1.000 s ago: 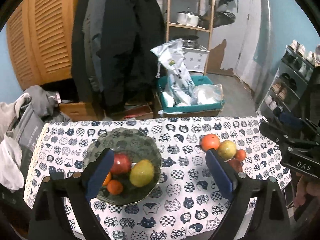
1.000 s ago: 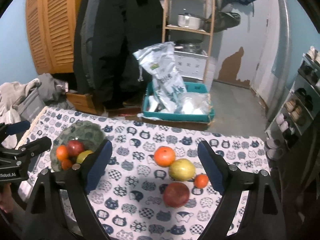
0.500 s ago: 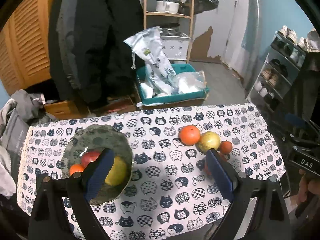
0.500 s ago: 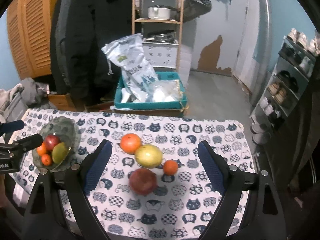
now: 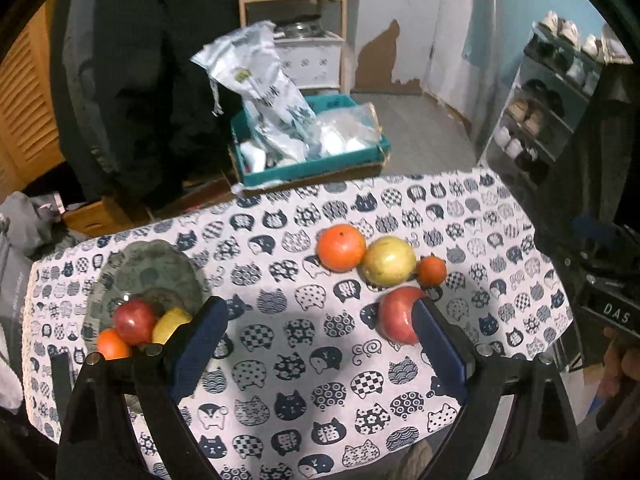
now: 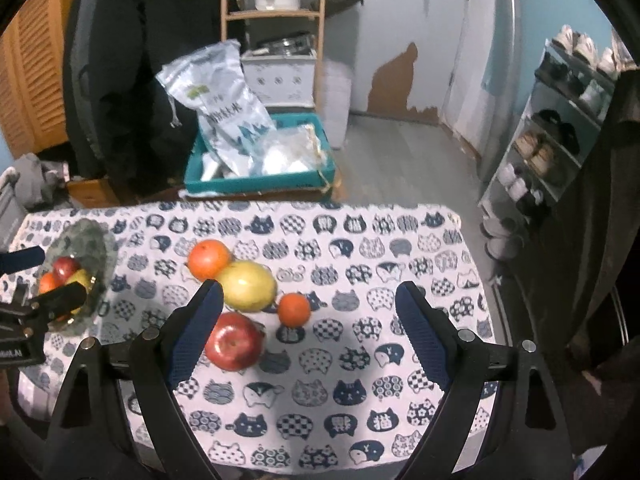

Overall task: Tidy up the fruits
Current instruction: 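Move both grippers back toward the remaining fruit on the cloth, then grasp the red apple with the left gripper while the right gripper grasps a small tangerine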

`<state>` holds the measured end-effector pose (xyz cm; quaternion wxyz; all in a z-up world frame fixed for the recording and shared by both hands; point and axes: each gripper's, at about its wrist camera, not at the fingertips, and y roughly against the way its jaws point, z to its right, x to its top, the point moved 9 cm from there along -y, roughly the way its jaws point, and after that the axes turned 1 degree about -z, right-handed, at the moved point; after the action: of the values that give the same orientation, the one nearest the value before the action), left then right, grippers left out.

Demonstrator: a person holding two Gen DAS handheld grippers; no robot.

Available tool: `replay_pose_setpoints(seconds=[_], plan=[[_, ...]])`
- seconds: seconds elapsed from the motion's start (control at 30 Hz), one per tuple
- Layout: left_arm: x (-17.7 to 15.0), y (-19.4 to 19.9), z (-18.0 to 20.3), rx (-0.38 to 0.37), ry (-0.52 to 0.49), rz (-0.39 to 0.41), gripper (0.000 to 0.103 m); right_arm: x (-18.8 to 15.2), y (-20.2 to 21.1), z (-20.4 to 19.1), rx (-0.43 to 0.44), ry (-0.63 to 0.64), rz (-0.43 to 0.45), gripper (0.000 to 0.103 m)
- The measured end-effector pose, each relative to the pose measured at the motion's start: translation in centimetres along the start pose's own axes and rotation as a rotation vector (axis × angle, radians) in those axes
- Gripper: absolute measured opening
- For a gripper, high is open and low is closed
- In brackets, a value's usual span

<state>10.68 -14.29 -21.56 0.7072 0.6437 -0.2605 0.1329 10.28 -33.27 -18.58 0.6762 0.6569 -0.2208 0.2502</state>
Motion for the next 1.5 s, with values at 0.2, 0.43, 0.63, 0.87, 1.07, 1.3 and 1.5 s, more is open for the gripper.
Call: replay_pose_setpoints(seconds=[0.2, 0.43, 0.63, 0.87, 1.07, 1.3, 1.5], plan=[[-1.0, -3.5, 1.7, -0.022, -0.011, -0.063, 0.094, -1.7, -2.8, 1.3, -0.013, -0.018, -0.073, 0.087], [-2.0, -7.5, 3.6, -0.024, -0.028, -0.128, 0.094, -4.1, -6.1, 3.0, -0.018, -0.060, -0.169, 0.087], [-2.8, -10.1, 5.2, -0.068, -0.006, -0.174, 0.094, -6.3, -8.7, 4.6, -0.034, -0.098, -0.248, 0.087], [-3.6, -13.1, 7.6, -0.100, -0.009, -0.218, 0.094, -7.8, -10.8, 6.2, -0.037, -0.153, -0.302, 0.087], [-4.6, -15.0, 9.6, -0.108, -0.038, -0.256, 0.094, -8.5, -11.8, 7.3, -0.040, -0.189, -0.322, 0.087], [-5.5, -17.2, 10.4, -0.110, -0.038, -0.305, 0.094, -9.2, -13.0, 7.5, -0.025, -0.195, -0.347, 0.087], [-5.7, -18.2, 10.8, -0.144, -0.012, -0.319, 0.085, -9.2, -13.5, 7.2, -0.007, -0.197, -0.355, 0.087]])
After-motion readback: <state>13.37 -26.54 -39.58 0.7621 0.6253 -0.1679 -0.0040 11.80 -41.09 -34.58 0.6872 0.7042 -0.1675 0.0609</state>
